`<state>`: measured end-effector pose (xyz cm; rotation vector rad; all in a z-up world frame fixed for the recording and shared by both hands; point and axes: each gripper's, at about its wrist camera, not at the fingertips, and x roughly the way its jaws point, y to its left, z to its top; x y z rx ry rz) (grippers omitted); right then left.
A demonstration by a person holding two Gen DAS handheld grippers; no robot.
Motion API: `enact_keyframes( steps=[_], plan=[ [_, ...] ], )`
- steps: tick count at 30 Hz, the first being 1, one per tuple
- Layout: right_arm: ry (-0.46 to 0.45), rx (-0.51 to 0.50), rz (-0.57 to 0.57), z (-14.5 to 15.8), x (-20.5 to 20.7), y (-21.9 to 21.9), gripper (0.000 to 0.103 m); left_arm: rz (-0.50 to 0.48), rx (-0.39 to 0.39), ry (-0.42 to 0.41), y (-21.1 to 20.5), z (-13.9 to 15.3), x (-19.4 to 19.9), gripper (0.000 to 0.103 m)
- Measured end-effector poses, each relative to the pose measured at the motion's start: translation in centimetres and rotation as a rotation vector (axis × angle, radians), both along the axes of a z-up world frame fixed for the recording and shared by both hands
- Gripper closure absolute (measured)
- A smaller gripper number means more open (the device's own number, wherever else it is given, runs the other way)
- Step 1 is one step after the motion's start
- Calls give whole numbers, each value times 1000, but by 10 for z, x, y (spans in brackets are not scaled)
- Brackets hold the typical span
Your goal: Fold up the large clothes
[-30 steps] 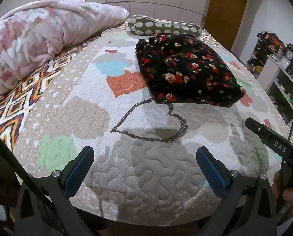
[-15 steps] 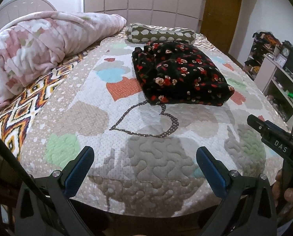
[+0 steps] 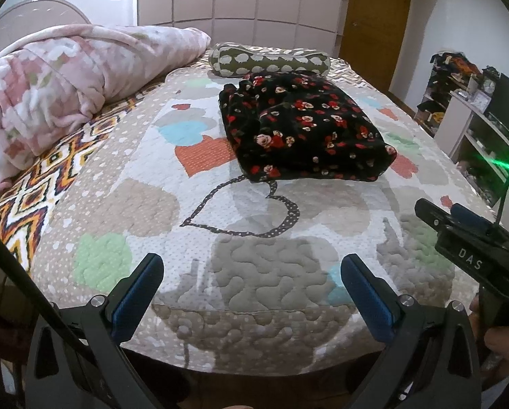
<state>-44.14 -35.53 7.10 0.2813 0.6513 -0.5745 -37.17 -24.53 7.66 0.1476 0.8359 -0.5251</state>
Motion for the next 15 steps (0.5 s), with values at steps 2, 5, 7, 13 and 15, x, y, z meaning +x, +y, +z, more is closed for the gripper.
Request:
enact_keyframes(
  steps=[2,5,7,13,15],
  plan=[
    [1,1,-1,0,0,0,24,1,2,0,0,0,0,0],
    [3,3,-4,-1,0,0,24,7,3,3,0,0,0,0],
    [5,4,-5,-1,0,0,24,9,4,4,1,-1,0,0],
    [7,2,-6,-1,0,1,24,10,3,5,0,-1,0,0],
    [7,-1,-4,-1,0,1,24,10,4,4,0,-1,0,0]
  ],
)
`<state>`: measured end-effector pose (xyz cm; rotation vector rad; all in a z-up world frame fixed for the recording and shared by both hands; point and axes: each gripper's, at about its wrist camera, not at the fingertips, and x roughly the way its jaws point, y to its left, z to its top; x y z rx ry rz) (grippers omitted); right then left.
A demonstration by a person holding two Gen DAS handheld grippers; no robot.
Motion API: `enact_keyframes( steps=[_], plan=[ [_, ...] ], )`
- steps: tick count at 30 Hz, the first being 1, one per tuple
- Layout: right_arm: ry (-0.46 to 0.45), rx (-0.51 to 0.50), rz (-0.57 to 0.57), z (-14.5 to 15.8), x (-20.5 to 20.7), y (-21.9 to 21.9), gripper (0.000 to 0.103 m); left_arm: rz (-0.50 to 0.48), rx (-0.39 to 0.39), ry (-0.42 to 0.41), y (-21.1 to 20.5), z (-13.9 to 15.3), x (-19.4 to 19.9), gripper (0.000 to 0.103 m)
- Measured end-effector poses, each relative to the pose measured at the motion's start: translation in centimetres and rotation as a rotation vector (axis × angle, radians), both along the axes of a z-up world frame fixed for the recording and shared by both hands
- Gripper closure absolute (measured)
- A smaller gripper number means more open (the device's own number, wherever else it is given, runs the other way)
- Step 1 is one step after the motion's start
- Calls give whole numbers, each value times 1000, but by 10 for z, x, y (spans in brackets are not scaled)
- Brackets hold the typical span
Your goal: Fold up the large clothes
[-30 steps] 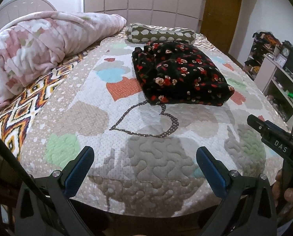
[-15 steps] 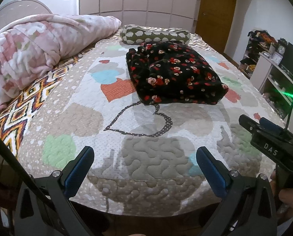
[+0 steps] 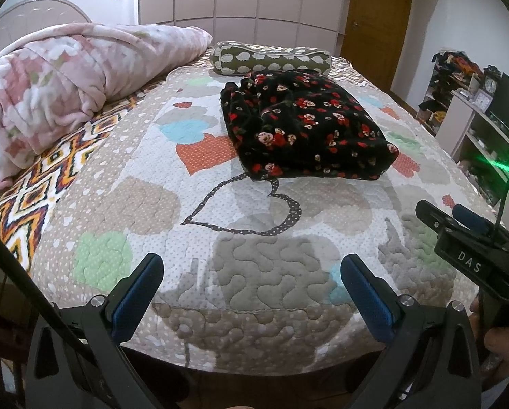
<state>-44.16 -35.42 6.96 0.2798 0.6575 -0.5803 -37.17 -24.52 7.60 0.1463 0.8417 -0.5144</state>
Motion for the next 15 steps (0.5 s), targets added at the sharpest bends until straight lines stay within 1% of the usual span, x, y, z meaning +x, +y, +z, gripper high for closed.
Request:
enact_keyframes(
  steps=[9,15],
  plan=[
    [1,0,-2,0,1,2,23,1,3,-2,1,0,0,0],
    [3,-2,-2,-1,1,3,23,16,21,-14,2,0,0,0]
  ],
)
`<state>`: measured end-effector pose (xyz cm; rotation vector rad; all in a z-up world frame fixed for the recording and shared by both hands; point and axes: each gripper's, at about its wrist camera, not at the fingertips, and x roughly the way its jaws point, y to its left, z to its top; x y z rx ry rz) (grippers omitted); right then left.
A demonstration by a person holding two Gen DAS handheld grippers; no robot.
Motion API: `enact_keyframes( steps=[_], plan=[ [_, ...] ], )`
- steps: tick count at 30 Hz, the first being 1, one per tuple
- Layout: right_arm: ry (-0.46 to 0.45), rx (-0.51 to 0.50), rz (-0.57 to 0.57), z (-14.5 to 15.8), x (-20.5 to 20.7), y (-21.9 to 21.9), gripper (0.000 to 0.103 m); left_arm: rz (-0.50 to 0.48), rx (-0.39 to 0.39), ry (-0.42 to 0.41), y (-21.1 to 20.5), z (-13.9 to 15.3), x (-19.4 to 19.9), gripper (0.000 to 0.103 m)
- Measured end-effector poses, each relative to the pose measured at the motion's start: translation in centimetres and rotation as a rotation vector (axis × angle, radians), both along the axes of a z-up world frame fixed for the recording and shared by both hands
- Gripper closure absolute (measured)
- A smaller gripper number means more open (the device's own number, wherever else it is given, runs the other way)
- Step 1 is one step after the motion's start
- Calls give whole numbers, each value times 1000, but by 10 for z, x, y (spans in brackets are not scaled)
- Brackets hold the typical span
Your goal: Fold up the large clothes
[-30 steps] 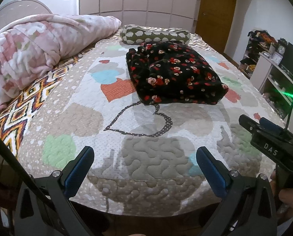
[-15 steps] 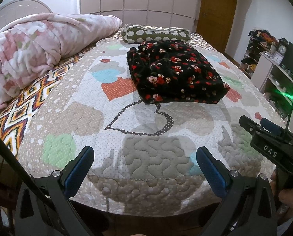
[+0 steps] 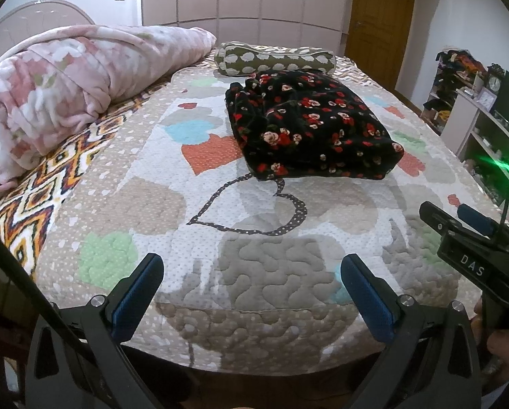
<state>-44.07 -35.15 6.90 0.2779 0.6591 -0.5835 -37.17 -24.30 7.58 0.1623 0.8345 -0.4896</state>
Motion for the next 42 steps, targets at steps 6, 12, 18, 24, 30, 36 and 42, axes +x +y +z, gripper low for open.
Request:
enact_keyframes(
  steps=[6,12,18,24,30,36,42],
  plan=[
    [7,-12,3,-1,1,2,23,1,3,-2,0,0,0,0],
    [17,-31,16,-2,-1,3,22,2,3,-1,0,0,-1,0],
    [24,-33,22,-3,-1,4,22,-4,5,4,-2,-2,-1,0],
    [26,-33,23,-3,-1,4,22,-23,10,17,-6,-5,-1,0],
    [27,-34,25,-3,-1,5,21,-18,10,19,-4,-6,0,0],
    [32,-37,34,-6,-2,0,21,-21,11,20,-4,-6,1,0],
    [32,-37,33,-5,-1,2,21,-21,9,24,-4,-7,1,0]
  ],
)
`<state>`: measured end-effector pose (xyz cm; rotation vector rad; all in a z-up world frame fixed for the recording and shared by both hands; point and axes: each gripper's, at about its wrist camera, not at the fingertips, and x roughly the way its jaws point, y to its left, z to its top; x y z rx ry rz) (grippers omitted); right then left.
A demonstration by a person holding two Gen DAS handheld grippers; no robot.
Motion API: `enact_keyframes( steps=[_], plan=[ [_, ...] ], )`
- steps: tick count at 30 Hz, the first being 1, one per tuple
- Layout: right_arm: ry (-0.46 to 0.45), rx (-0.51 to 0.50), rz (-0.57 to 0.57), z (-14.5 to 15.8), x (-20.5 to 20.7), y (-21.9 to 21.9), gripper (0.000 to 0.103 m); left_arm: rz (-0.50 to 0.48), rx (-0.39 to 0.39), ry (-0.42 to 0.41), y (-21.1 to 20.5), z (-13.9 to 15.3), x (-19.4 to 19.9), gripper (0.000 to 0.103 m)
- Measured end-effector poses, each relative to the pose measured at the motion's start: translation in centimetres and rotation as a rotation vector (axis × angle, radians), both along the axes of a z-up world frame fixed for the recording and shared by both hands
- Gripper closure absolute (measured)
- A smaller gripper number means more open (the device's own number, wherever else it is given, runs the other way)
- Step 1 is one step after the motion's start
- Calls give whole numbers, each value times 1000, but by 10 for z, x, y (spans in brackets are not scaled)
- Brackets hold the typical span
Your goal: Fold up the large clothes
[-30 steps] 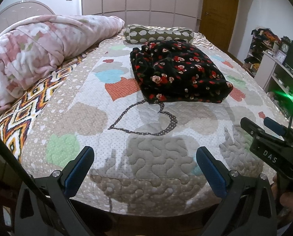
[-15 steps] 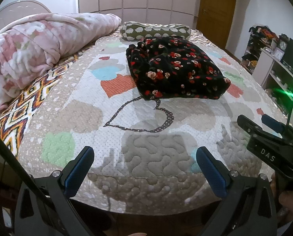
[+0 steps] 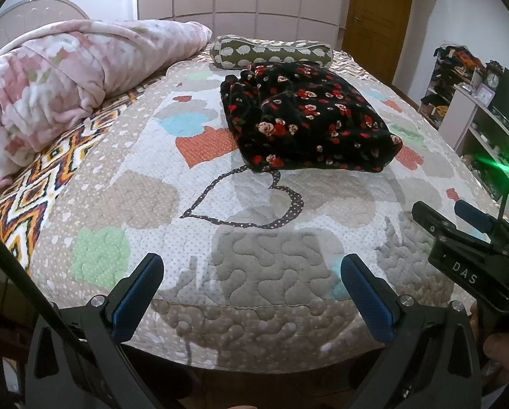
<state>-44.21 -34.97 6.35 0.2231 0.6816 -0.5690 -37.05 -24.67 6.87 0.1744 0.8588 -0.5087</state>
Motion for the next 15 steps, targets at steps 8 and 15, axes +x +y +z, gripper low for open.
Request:
enact_keyframes(
  steps=[8,15],
  plan=[
    [2,0,2,-1,-2,-2,21,0,-1,3,1,-1,1,0],
    [3,0,2,-2,-1,-2,21,-1,-2,11,0,-3,0,0]
  ],
)
